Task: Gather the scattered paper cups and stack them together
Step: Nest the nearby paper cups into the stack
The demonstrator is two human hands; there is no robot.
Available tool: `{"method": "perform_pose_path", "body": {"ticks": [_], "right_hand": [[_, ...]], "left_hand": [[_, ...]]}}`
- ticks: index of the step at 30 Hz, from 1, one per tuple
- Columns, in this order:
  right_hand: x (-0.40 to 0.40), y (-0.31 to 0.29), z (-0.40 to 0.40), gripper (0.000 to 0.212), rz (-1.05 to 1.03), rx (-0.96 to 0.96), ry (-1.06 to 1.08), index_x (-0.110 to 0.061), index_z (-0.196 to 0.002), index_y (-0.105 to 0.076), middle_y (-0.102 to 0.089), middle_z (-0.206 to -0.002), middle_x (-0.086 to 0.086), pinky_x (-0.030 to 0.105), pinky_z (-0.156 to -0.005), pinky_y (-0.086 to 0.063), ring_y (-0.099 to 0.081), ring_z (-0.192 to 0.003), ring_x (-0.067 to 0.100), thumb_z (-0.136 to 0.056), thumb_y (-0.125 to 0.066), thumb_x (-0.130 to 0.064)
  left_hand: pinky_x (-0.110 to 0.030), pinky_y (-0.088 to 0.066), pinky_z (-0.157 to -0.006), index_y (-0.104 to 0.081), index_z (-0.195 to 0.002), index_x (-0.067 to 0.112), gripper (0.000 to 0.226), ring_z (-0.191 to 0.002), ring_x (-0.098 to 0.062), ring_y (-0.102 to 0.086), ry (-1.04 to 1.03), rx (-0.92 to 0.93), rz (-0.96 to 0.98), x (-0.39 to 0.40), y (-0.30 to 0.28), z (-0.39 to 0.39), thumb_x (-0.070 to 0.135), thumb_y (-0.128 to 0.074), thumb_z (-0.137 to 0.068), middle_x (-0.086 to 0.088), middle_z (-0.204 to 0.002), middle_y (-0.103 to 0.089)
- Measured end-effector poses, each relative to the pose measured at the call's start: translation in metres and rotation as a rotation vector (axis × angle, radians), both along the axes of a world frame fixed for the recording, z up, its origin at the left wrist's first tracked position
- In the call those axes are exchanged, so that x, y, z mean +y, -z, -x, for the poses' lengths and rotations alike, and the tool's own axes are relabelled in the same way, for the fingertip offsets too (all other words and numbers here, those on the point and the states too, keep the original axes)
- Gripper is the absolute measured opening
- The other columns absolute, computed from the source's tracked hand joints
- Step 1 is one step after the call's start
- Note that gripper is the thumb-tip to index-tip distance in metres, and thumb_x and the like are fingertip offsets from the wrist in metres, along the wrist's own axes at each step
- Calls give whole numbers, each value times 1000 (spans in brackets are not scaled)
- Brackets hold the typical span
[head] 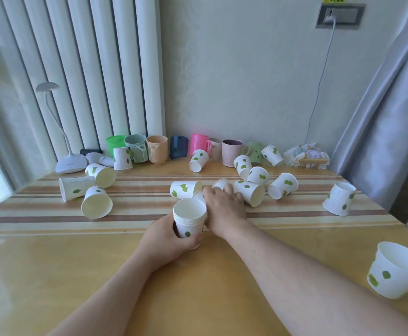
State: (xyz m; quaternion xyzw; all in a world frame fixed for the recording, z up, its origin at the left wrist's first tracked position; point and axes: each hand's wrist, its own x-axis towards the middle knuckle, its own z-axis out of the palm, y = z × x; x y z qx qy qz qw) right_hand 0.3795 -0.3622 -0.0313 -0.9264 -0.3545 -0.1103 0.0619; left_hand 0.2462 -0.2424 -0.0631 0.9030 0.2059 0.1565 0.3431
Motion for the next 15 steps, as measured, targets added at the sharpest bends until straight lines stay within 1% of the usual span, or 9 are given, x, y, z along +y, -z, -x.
{"method": "perform_pose_path", "body": {"ticks": [1,3,5,8,10,11,12,14,15], "right_hand": [[-1,-1,1,34,-13,45,4,-17,-126,-48,-64,-128,5,45,-84,-30,-45,-126,36,-94,-56,-24],[-4,-3,2,39,-31,103,28,-17,-128,-44,-68,-124,6,46,-85,-34,-48,-126,37,-96,-62,-31],[-8,-5,1,54,-44,149,48,-17,-134,-40,-66,-120,9,46,-88,-40,-53,-123,38,-93,-70,-36],[-23,-6,-4,84,-60,271,80,-21,-148,-29,-55,-116,8,43,-85,-46,-50,-124,39,-81,-78,-35],[-36,-5,-3,98,-162,412,112,-24,-155,-28,-53,-129,6,41,-90,-52,-52,-129,35,-73,-80,-37],[-41,-6,-2,98,-285,528,127,-25,-156,-34,-55,-136,4,38,-90,-55,-56,-128,30,-71,-81,-35],[-45,-8,-1,87,-459,665,127,-25,-151,-45,-59,-137,2,33,-85,-57,-62,-122,24,-71,-81,-30],[-48,-18,4,54,-801,891,80,-21,-124,-67,-74,-120,6,29,-77,-58,-72,-106,22,-72,-79,-19],[-46,-25,6,45,-944,969,46,-20,-113,-72,-77,-112,11,30,-78,-59,-74,-102,27,-69,-77,-16]], "left_hand": [[-27,-55,-77,-66,-97,32,34,-89,-1,-67,1,-1,3,0,0,0,52,-85,-76,15,-88,-75],[-27,-54,-76,-66,-97,33,35,-89,0,-67,3,-1,1,0,1,1,54,-85,-76,15,-88,-75],[-24,-51,-73,-65,-97,35,35,-90,2,-66,10,-2,1,0,1,2,55,-85,-77,17,-90,-74],[-21,-47,-71,-62,-94,41,33,-91,5,-64,20,-4,8,0,2,2,57,-85,-78,20,-91,-73],[-21,-46,-70,-61,-92,40,33,-90,6,-64,15,-6,12,0,2,2,58,-85,-77,20,-90,-73],[-20,-46,-70,-61,-92,40,33,-90,6,-63,12,-7,13,0,2,2,58,-85,-77,20,-89,-73],[-20,-46,-70,-61,-92,41,34,-90,7,-63,11,-7,13,0,2,2,59,-85,-77,20,-89,-73],[-20,-46,-71,-61,-93,43,34,-91,7,-62,12,-5,15,0,3,2,59,-86,-77,20,-90,-74],[-21,-46,-71,-61,-93,43,35,-91,7,-62,13,-5,17,0,3,2,60,-86,-76,20,-90,-74]]}}
